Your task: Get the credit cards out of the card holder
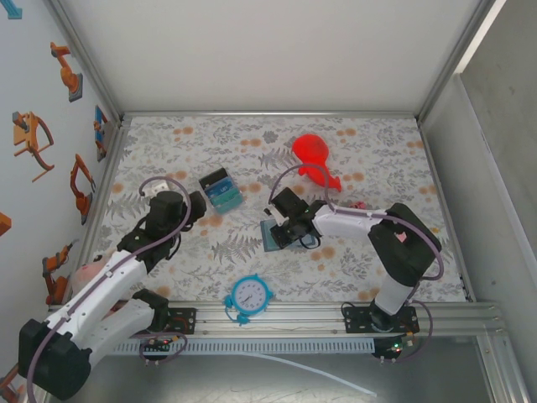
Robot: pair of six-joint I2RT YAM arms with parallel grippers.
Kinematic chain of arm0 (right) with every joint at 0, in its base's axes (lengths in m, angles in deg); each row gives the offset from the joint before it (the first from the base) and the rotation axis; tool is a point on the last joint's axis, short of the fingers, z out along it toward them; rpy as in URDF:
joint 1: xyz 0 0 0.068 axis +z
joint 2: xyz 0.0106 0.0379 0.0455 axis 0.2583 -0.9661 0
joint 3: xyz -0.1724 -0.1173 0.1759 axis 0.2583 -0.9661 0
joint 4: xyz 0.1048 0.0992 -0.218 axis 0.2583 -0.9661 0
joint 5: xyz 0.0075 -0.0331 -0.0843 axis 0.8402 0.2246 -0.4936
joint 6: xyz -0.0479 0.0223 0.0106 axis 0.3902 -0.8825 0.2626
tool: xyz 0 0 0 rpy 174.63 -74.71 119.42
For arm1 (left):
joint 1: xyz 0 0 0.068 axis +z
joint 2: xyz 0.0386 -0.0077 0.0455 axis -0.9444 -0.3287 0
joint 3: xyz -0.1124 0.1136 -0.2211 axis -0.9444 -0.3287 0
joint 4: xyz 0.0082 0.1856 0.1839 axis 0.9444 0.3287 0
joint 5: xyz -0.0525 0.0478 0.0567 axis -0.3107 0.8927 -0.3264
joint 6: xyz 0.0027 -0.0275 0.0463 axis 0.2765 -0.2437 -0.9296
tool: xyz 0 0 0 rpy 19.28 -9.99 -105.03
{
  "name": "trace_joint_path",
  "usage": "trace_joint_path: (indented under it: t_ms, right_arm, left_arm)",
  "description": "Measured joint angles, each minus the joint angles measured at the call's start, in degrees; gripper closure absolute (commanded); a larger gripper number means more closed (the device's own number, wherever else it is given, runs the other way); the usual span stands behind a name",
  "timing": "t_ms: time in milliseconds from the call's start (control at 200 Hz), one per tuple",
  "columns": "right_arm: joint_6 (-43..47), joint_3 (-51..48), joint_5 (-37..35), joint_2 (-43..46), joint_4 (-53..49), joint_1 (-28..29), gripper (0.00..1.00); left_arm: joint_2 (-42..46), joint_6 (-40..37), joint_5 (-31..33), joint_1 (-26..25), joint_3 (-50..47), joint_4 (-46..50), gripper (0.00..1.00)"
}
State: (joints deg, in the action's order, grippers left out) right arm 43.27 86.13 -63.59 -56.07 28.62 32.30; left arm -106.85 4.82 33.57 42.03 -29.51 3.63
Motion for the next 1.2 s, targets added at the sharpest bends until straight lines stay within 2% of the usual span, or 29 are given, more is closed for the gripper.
trace_joint_path:
  t_ms: [55,155,290,721,1197]
  right_arm:
    - [0.04,-0.7,0.66,0.87,0.0,0.0,0.89]
    - [0.02,-1.77,0.63,2.29,0.0,0.0,0.75]
    - [-1.2,-2.29,-1.77,3.41,-0.09,0.0,0.66]
    - [-5.27,-3.67,-11.52,7.15,-0.28,0.0,0.66]
    - [-8.22,-8.7,-15.5,12.37,-0.33,-3.26,0.7]
  left_arm:
    - [-0.59,0.13,0.42,-1.38,0.0,-0.72,0.03]
    - [-2.12,0.15,1.33,-3.58,0.33,-1.53,0.03]
    - [-5.14,0.13,2.38,-5.79,2.16,-2.27,0.03]
    - [-12.31,-0.76,5.66,-10.56,8.28,-2.86,0.03]
    - [-18.51,-3.37,7.06,-14.84,12.85,-2.82,0.03]
